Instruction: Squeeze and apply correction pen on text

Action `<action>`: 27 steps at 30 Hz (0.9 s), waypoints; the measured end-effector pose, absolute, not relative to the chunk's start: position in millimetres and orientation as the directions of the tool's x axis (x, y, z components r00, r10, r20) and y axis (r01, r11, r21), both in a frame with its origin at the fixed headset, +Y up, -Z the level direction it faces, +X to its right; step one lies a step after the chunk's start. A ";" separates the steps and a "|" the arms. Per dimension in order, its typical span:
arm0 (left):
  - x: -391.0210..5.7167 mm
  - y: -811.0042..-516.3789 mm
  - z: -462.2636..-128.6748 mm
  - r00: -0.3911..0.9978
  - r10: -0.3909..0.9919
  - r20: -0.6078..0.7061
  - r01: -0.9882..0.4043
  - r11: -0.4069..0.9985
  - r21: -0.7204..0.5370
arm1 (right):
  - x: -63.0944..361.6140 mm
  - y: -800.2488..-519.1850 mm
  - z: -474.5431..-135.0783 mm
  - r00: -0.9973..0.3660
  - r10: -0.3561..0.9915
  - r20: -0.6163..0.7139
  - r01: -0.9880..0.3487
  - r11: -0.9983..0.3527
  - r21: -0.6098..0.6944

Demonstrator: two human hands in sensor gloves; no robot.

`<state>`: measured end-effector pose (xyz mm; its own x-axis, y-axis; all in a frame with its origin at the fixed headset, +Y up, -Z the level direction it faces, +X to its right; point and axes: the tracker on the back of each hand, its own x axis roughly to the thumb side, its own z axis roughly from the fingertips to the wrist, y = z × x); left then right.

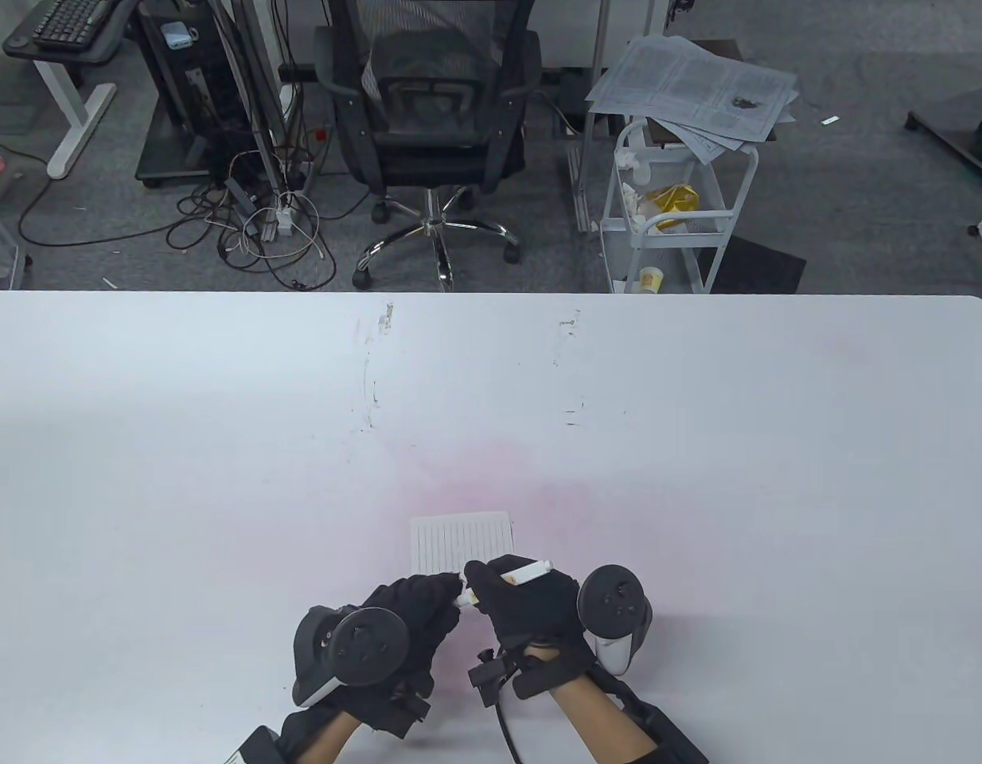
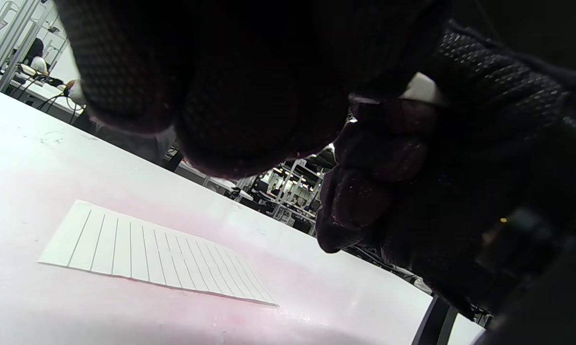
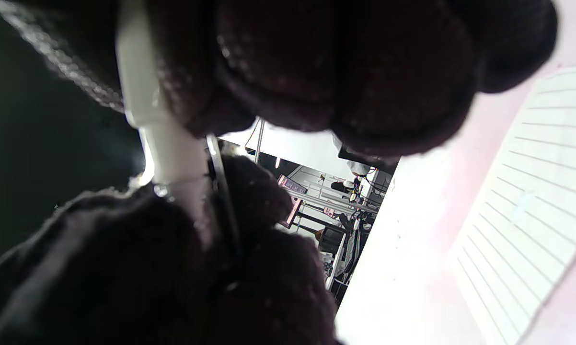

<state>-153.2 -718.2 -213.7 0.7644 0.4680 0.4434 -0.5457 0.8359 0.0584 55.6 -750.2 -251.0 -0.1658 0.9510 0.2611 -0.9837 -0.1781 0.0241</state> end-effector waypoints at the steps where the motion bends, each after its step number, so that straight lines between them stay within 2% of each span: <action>1: -153.4 -718.1 -213.7 0.762 0.469 0.446 -0.546 0.836 0.052 | 55.4 -750.9 -250.9 -0.163 0.952 0.259 -0.984 -0.175 0.024; 11: -151.9 -712.2 -211.9 0.736 0.501 0.455 -0.578 0.816 0.036 | 54.2 -752.6 -251.1 -0.085 0.964 0.251 -0.993 -0.101 0.052; 17: -155.8 -711.9 -211.9 0.764 0.450 0.463 -0.534 0.843 0.062 | 55.5 -751.6 -253.2 -0.156 0.955 0.251 -0.981 -0.180 0.075; 27: -167.8 -714.6 -217.3 0.759 0.489 0.431 -0.567 0.821 0.066 | 55.7 -753.5 -252.7 -0.203 0.947 0.250 -0.972 -0.225 0.065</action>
